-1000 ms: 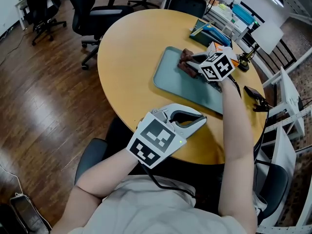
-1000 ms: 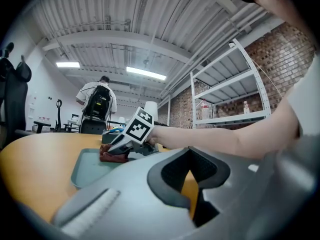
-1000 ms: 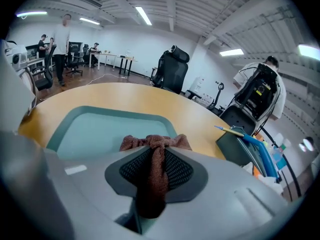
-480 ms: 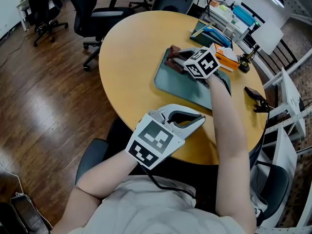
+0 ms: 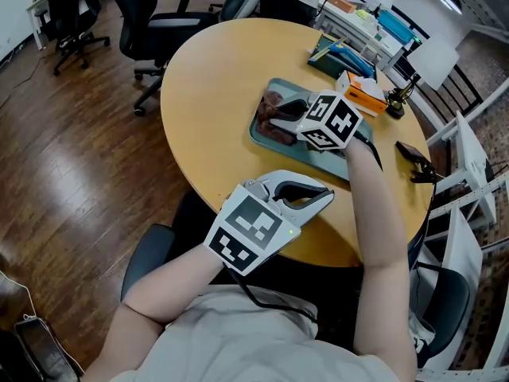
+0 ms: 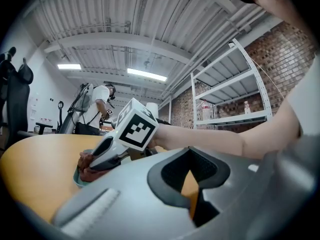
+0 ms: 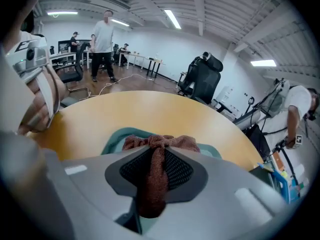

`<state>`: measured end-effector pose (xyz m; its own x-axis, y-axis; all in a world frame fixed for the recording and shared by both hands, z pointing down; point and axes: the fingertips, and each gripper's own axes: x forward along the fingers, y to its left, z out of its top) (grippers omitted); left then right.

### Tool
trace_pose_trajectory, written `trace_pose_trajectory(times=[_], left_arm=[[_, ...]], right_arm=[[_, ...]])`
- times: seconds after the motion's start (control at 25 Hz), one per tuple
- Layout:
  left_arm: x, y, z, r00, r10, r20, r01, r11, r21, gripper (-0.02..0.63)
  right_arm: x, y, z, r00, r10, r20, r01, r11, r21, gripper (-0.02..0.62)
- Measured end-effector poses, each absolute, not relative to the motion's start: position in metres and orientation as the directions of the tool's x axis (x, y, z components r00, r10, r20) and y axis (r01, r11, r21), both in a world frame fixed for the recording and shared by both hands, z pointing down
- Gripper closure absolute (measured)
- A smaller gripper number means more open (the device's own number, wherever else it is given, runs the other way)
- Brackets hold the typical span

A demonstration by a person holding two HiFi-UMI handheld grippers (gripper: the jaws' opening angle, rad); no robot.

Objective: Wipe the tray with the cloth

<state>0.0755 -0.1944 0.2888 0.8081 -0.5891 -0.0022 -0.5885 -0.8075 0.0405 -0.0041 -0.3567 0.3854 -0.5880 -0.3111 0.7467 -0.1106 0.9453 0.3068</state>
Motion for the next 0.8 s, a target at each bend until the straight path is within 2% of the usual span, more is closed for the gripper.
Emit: trace_pose_trajectory(times=[0.32, 0.8], left_arm=[[0.077, -0.192, 0.292, 0.812, -0.584, 0.005, -0.584, -0.811, 0.047, 0.606], [0.075, -0.19, 0.293, 0.814, -0.581, -0.002, -0.58, -0.813, 0.054, 0.606]], right_arm=[[-0.013, -0.318, 0.383, -0.616, -0.272, 0.739, -0.011, 0.941, 0.338, 0.517], [0.038, -0.316, 0.384, -0.582, -0.335, 0.741, -0.079, 0.93, 0.359, 0.517]])
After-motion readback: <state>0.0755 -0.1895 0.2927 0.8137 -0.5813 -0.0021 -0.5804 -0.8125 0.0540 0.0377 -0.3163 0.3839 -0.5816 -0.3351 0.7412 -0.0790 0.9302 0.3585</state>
